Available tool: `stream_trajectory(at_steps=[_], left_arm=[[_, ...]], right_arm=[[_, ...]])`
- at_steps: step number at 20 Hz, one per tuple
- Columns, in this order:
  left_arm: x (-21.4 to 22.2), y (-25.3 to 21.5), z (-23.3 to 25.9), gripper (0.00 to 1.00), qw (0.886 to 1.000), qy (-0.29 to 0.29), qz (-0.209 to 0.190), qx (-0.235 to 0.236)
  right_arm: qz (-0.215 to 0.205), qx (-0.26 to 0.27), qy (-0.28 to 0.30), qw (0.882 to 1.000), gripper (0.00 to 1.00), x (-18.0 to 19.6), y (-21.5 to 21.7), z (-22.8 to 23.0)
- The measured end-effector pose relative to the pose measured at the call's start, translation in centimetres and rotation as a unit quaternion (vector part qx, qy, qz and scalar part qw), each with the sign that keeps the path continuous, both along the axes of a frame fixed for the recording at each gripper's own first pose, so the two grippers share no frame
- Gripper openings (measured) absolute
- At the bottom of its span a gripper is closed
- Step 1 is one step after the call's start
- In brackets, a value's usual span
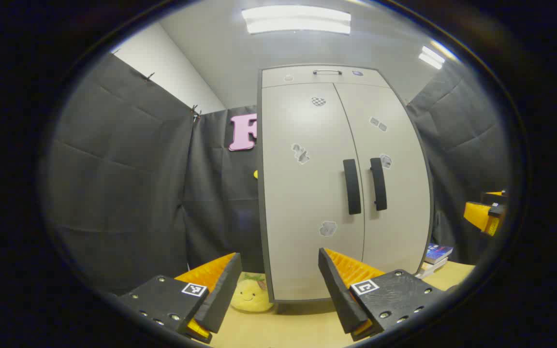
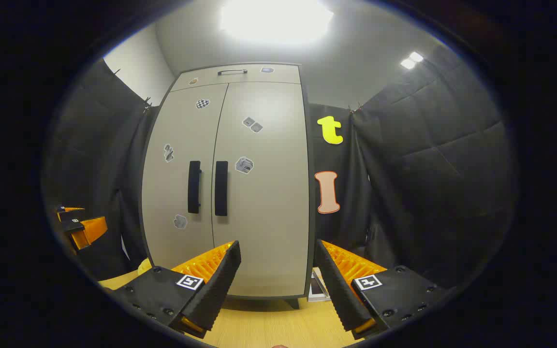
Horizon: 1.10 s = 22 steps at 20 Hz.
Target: Open the right door of the double-door shoe cabinet with the right hand, and open the left door with the left hand.
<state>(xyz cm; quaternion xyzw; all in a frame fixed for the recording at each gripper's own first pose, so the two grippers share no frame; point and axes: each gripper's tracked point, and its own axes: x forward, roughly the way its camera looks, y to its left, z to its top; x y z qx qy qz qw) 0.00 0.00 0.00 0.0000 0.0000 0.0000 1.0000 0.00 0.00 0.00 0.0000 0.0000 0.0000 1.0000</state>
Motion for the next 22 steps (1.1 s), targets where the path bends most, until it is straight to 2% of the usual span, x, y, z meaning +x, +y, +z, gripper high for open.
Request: stream_trajectory(at_steps=[13, 22], left_arm=[[-0.6, -0.5, -0.1, 0.92, 1.0, -0.005, 0.0, 0.002], [-0.5, -0.7, -0.7, 0.93, 1.0, 0.001, 0.0, 0.003]], right_arm=[[0.006, 0.001, 0.01, 1.0, 0.97, -0.8, -0.2, -1.0], [0.013, -0.001, 0.017, 1.0, 0.96, -0.1, 0.1, -1.6]])
